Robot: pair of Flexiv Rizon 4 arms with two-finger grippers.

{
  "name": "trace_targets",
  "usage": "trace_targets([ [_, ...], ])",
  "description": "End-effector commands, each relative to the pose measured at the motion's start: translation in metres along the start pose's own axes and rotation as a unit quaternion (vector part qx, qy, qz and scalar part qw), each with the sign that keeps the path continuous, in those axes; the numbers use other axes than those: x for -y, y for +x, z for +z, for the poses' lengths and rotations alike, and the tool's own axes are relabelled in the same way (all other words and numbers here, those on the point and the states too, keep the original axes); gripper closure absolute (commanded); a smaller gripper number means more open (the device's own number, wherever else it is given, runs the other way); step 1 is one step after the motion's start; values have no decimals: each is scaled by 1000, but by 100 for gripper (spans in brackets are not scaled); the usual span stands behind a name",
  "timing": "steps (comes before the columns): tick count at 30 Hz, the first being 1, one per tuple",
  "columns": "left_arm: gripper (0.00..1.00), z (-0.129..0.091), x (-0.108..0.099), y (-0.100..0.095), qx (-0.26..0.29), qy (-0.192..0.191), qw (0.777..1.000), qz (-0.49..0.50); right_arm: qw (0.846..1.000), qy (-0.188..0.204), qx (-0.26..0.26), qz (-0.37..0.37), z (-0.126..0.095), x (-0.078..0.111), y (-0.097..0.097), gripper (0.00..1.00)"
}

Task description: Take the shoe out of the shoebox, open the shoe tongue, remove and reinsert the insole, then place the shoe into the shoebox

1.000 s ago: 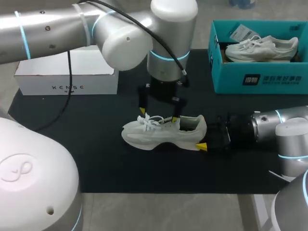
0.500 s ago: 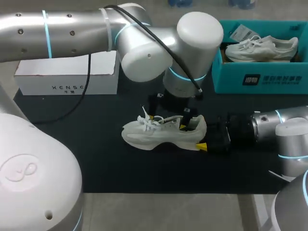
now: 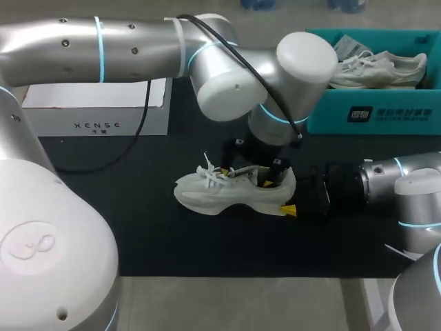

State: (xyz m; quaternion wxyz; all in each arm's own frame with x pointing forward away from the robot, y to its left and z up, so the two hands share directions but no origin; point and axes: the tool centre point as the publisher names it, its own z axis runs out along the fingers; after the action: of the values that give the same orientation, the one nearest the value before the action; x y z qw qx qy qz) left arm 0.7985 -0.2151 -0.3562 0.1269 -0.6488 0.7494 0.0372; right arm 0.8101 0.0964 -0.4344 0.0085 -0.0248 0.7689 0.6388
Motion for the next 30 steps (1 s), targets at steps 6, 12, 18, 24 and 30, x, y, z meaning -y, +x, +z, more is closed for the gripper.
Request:
trace_targets([
  [6, 0, 11, 2, 1, 12, 5, 1000, -5, 1000, 1, -1, 0, 5, 4, -1, 100],
  [12, 70, 10, 2, -10, 14, 13, 1000, -16, 1000, 1, -1, 0, 5, 4, -1, 100],
  [18, 100, -7, 0, -21, 7, 23, 1000, -12, 1000, 1, -1, 0, 5, 4, -1, 100],
  [24, 100, -20, 1, -37, -2, 27, 1000, -14, 1000, 1, -1, 0, 5, 4, -1, 100],
  [30, 100, -29, 8, -61, -14, 28, 999, -30, 1000, 1, -1, 0, 5, 4, -1, 100],
])
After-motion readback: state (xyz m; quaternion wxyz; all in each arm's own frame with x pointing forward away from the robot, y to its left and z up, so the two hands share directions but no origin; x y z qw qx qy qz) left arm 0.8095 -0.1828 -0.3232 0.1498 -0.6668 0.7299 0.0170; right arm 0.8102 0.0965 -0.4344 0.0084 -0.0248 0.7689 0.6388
